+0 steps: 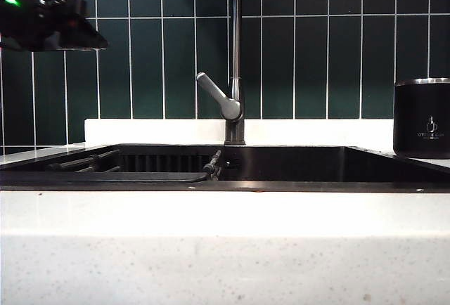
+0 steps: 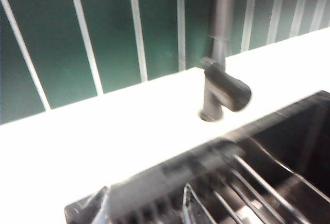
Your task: Pick up the mug next to the sink, go to the faucet to get some water, pour the water into the sink, and finally put the mug back to its place.
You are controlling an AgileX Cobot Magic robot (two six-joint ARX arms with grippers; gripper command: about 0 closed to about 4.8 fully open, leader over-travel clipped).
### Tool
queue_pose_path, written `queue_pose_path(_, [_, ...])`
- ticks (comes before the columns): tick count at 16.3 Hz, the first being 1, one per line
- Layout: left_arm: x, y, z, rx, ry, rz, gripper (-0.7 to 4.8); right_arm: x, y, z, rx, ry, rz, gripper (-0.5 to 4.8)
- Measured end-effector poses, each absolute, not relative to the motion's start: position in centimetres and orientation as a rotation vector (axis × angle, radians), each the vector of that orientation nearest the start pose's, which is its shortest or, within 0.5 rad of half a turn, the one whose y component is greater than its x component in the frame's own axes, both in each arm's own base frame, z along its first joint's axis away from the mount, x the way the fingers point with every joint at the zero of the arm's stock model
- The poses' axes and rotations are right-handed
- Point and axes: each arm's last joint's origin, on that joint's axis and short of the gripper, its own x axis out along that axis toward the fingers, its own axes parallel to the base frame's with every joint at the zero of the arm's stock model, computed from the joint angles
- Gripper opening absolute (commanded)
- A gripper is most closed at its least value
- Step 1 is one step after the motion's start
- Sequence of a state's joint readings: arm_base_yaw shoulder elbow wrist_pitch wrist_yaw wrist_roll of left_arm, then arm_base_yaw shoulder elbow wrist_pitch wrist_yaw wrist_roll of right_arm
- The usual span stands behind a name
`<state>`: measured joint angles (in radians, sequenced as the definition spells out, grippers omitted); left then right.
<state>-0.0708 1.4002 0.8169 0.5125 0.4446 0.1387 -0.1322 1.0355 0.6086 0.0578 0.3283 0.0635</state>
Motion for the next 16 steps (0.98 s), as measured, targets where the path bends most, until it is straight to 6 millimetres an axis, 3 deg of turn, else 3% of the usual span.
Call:
queue_pose_path(4, [33.3, -3.8, 27.2, 0.118, 0.042, -0.566, 1.83, 24.8, -3.9, 22.6, 0.009, 0.375, -0.379, 2.52])
queue_pose_path(10, [33.6, -3.8, 27.3, 0.127, 0.012, -0.569, 1.84, 26.9, -4.1, 20.2, -0.002, 0.402, -0.351, 2.53])
queue_pose_path(12, [33.6, -3.8, 27.4, 0.13, -0.003, -0.568, 2.19, 27.5, -4.1, 19.4, -0.006, 0.409, -0.349, 2.53])
queue_pose_path(15, [33.7, -3.8, 27.3, 0.13, 0.0, -0.569, 2.19, 28.1, -4.2, 18.8, -0.02, 0.391, -0.346, 2.53])
queue_pose_path(16, [33.9, -3.8, 27.0, 0.128, 0.006, -0.57, 2.19, 28.3, -4.2, 18.7, -0.023, 0.377, -0.346, 2.82])
